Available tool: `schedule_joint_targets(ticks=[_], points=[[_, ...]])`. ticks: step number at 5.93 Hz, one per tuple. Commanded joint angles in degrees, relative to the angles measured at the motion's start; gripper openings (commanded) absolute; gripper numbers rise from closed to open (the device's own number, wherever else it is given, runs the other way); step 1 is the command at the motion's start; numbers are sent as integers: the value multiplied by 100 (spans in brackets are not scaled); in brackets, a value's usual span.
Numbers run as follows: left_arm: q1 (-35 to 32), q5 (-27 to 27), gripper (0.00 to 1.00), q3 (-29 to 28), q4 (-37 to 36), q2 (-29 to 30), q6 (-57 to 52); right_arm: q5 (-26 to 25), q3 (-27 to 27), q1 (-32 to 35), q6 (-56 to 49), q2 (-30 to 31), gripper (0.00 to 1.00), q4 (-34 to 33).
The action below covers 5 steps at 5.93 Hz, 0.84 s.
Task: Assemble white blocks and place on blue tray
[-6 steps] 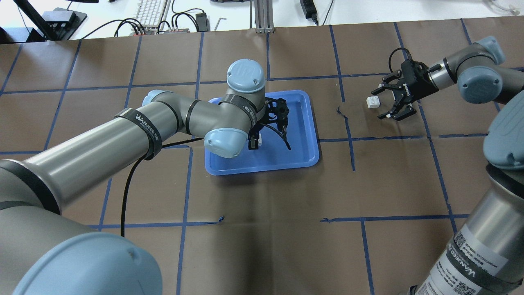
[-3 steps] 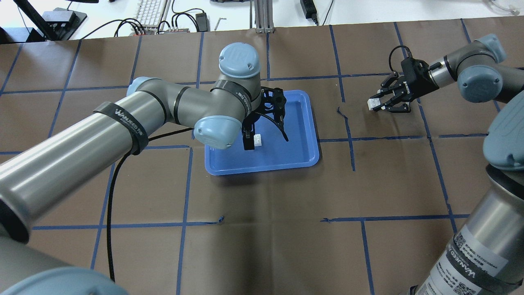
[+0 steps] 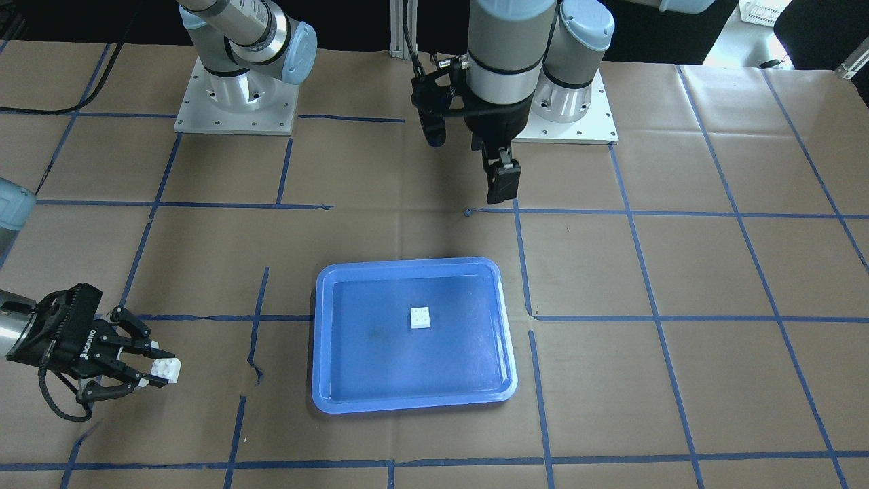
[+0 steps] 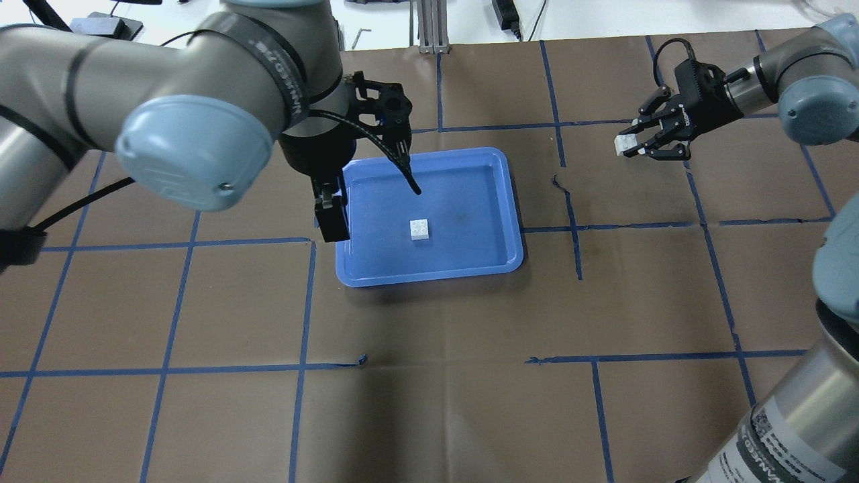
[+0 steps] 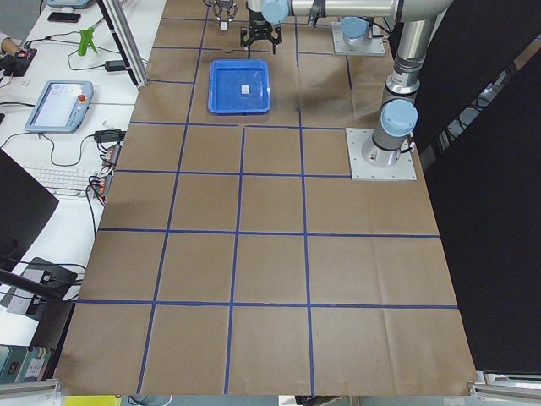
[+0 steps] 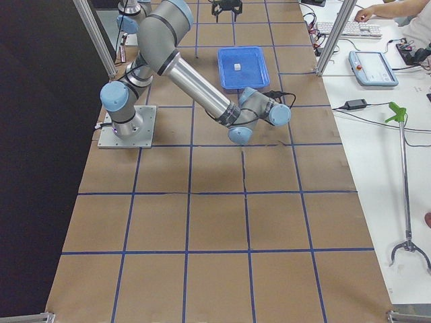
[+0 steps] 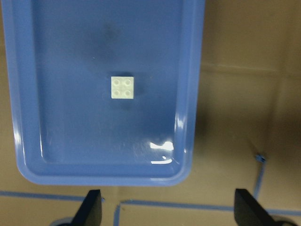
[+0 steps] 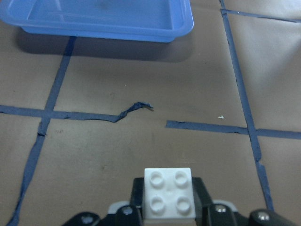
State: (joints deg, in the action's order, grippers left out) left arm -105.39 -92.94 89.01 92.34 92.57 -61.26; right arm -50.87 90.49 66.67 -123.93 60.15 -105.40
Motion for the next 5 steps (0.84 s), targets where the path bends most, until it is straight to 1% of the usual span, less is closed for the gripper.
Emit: schedule_joint_targets(ticks=[1,2,3,4,5], points=[[393,12,99,-104,364,-362,1929,407,790,388,305,836,18,240],[710,12,99,-86,373,-363,3404,516,1204,721,743,1110,18,-117],[1078,30,99,-86,364,-354,4698,525,1487,1072,1270,1148,18,-800],[1256,108,99,-129,294,-362,5572,525,1759,1502,2136,1139,18,-1677],[1266,118,99,-95,267,-406,5955,525,2014,2003,3067,1070,18,-2634]])
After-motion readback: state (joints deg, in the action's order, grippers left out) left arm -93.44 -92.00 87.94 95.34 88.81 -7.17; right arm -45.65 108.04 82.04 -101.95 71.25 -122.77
